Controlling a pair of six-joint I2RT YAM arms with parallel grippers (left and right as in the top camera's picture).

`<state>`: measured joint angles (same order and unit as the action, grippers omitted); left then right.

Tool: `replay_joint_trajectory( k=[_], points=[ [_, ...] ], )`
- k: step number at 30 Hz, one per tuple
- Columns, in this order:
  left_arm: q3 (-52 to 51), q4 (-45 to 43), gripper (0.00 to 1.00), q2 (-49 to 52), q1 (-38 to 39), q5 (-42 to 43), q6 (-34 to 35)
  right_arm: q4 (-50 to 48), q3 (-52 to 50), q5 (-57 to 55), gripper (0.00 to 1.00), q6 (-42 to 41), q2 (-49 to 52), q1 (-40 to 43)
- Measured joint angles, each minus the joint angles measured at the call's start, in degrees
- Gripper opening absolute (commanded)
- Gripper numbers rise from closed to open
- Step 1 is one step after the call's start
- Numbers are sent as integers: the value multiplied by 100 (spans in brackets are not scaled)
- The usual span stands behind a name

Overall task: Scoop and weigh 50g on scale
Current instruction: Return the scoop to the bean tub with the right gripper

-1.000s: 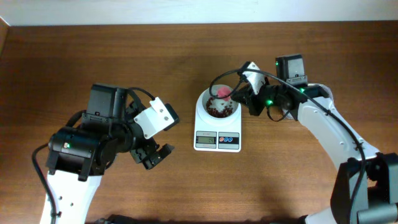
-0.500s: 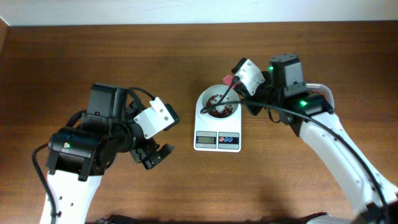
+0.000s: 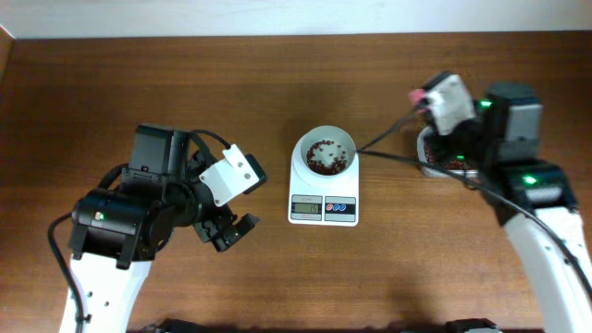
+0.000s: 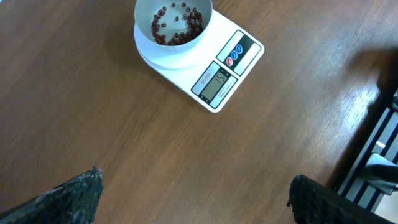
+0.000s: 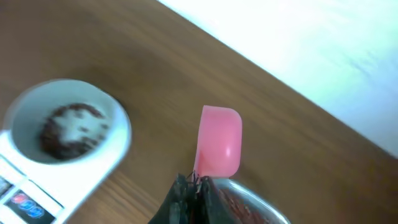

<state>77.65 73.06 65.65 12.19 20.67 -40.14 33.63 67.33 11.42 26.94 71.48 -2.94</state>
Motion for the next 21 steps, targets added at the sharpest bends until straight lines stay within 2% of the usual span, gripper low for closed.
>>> replay_joint_trajectory(
  k=[4,7,14,21],
  points=[
    [0,-2,99,0,0,0,0,664,22,-140,4,-7,223,839],
    [0,0,100,0,0,0,0,815,24,-155,4,-11,684,1126],
    [0,0,99,0,0,-2,0,667,24,-649,4,-188,1716,1213],
    [0,0,99,0,0,0,0,221,22,-1386,4,-293,1875,1217]
  ],
)
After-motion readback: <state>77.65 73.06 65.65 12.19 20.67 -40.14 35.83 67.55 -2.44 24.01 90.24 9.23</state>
